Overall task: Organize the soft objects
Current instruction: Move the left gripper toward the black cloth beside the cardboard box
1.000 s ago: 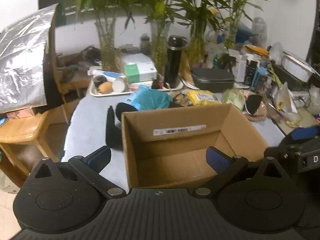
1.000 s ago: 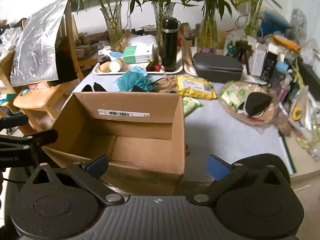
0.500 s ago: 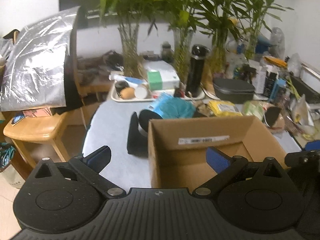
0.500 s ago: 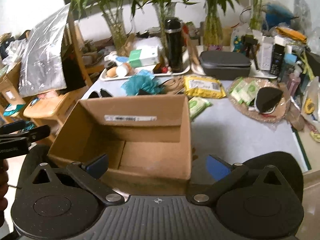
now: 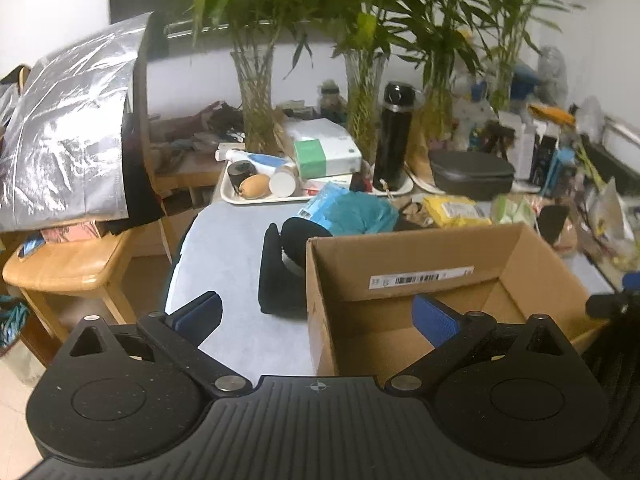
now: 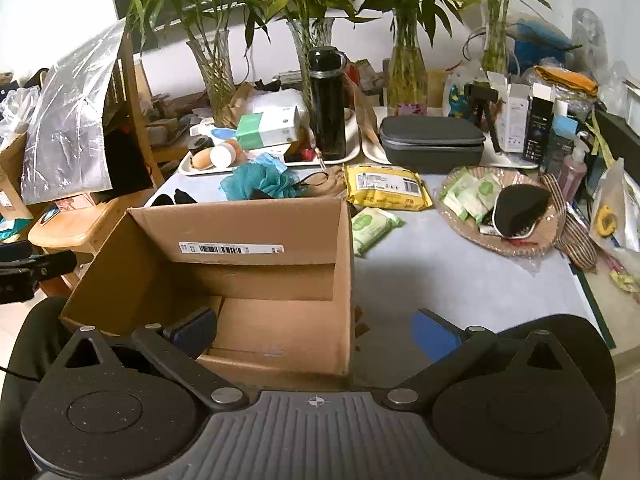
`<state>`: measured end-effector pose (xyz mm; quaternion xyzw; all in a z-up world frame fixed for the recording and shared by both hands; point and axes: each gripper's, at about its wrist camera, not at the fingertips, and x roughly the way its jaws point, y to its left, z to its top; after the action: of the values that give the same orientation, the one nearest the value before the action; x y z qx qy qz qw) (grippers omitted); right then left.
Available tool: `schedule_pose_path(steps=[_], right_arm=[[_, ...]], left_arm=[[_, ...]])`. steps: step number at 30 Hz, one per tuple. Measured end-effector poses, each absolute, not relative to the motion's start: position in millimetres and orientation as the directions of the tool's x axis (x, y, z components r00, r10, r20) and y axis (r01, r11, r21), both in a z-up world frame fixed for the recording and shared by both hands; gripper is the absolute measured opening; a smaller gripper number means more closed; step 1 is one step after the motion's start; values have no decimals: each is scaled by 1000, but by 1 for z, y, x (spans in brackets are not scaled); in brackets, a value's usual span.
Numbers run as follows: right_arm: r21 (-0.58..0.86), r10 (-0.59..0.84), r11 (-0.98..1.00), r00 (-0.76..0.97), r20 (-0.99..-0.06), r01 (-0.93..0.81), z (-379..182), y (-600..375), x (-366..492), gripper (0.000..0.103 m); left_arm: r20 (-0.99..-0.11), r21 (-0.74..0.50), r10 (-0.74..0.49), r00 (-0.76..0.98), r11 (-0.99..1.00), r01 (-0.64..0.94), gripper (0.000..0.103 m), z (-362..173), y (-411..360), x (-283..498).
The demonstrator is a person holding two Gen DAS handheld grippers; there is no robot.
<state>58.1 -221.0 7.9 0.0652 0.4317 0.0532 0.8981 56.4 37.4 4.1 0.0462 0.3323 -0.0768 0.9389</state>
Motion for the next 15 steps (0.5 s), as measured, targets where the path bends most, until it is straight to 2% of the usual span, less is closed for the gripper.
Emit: schedule_pose_path(steps=[9, 15], right_arm=[[198, 170, 980, 605, -778, -20, 7, -228, 66, 103], [196, 183, 980, 600, -779, -45, 10, -229, 74, 103]], left_arm=[[-660, -21, -154, 735, 982, 187, 103, -1, 48, 69], [-634, -40, -179, 752, 979, 200, 103, 1, 53, 83]])
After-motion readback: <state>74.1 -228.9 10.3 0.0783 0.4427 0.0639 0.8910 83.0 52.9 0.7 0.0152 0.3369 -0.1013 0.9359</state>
